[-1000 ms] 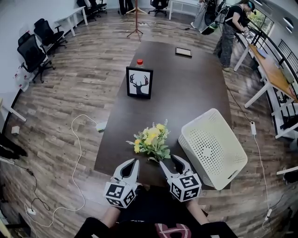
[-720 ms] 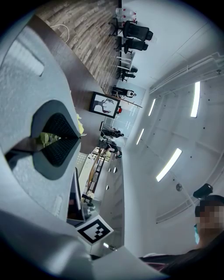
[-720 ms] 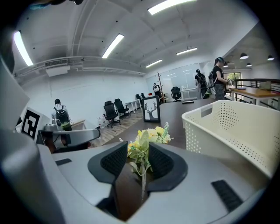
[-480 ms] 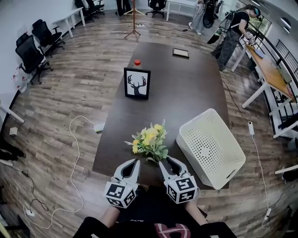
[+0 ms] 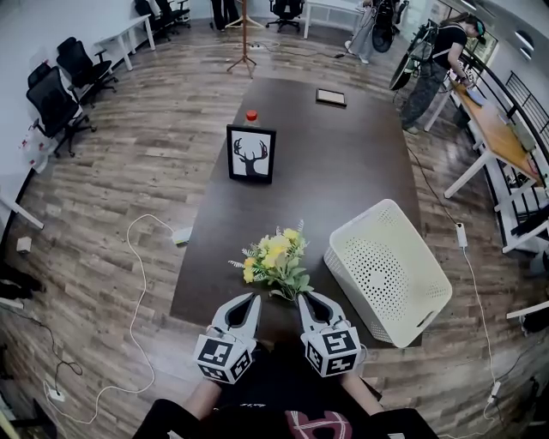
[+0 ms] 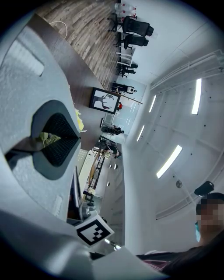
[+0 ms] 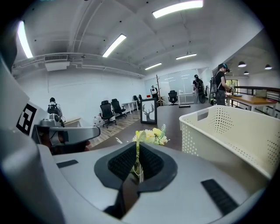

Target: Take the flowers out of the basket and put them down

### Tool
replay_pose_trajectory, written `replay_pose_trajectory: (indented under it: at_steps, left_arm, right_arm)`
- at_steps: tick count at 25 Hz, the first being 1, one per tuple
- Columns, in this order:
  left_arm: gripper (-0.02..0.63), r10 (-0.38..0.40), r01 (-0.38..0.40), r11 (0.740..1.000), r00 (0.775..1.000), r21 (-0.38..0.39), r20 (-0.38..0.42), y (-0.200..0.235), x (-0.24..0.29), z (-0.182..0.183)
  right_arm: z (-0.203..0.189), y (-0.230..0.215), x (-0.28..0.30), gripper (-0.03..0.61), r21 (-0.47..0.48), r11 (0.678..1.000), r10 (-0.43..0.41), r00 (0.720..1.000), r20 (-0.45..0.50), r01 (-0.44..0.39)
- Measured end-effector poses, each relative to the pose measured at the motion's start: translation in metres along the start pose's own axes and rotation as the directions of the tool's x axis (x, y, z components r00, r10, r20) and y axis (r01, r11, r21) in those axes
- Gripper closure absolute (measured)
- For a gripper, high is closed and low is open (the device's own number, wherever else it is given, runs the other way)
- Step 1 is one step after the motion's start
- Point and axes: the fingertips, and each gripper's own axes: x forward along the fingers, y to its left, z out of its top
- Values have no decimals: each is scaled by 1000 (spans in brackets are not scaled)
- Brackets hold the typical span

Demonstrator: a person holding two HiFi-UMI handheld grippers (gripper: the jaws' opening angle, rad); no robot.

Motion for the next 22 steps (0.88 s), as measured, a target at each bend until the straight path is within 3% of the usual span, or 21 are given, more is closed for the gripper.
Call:
replay_pose_trajectory:
  at_steps: [22]
  left_arm:
    - [607,-1,1,1000,1000,-25,6,11,5,0]
  right_arm:
    - [8,-3,-4,571,17,999,-41,997,68,40]
